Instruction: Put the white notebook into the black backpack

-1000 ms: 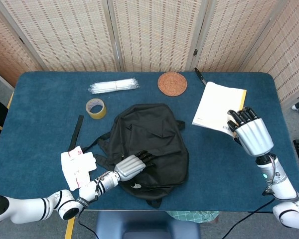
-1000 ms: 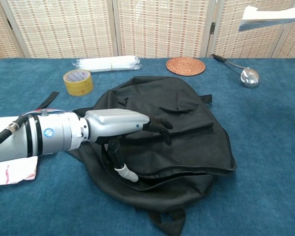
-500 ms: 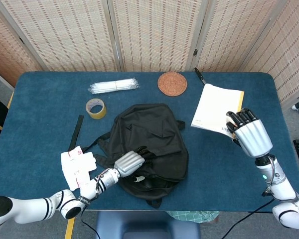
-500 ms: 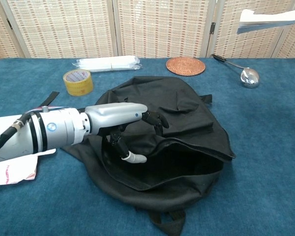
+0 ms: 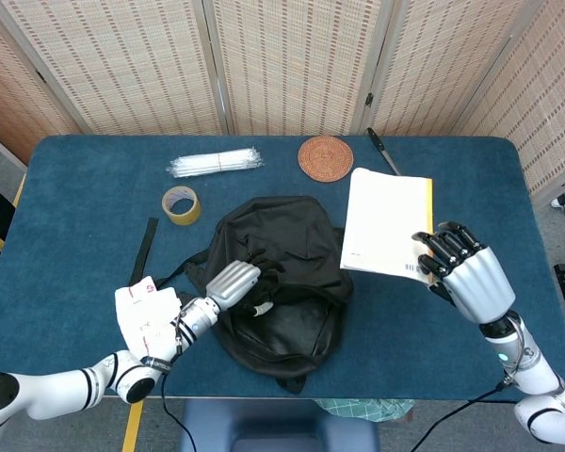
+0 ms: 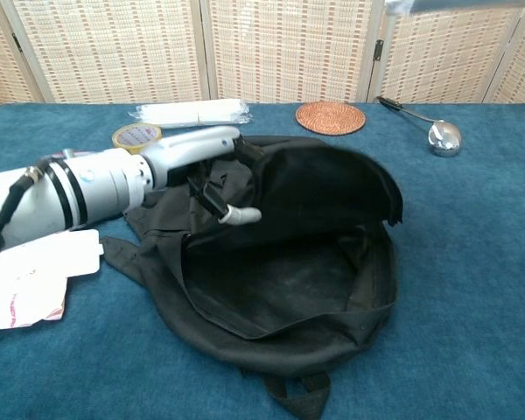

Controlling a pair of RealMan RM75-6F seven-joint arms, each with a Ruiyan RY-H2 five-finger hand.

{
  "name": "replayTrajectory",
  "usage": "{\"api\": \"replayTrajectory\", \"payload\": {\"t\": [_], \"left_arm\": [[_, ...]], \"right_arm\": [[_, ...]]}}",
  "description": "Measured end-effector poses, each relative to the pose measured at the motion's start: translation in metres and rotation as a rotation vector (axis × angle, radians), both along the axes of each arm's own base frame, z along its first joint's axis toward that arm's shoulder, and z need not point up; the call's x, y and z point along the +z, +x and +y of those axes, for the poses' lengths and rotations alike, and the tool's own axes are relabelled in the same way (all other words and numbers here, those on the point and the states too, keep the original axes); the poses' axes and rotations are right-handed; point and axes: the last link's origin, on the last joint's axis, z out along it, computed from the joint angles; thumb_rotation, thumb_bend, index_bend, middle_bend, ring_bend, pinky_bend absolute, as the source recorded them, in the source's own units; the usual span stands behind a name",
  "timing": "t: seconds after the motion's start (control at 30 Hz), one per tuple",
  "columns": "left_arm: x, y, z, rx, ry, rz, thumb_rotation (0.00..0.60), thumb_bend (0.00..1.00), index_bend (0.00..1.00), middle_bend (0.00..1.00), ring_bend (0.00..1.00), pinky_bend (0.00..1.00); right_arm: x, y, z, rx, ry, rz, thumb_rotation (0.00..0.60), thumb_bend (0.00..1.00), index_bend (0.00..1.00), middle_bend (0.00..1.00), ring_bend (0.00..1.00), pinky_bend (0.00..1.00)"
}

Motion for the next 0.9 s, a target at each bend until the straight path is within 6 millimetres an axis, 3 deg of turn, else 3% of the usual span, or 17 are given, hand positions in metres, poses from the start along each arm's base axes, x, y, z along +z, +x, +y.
{"api": "replayTrajectory", "payload": {"t": [0.43, 0.9], "left_arm": [[0.026, 0.005, 0.038, 0.05, 0.058, 0.021, 0.6, 0.41, 0.54, 0.28, 0.24, 0.0], [0.03, 0.009, 0.077, 0.128, 0.078, 0.06, 0.6, 0.41, 0.54, 0.28, 0.24, 0.0]], "right_arm": [[-0.008, 0.03, 0.05, 0.249, 0.217, -0.179, 0.6, 0.58, 0.77, 0.43, 0.5, 0.39], [-0.029, 0.03, 0.078, 0.276, 0.439, -0.179, 0.6, 0.58, 0.78, 0.45, 0.51, 0.42]]}}
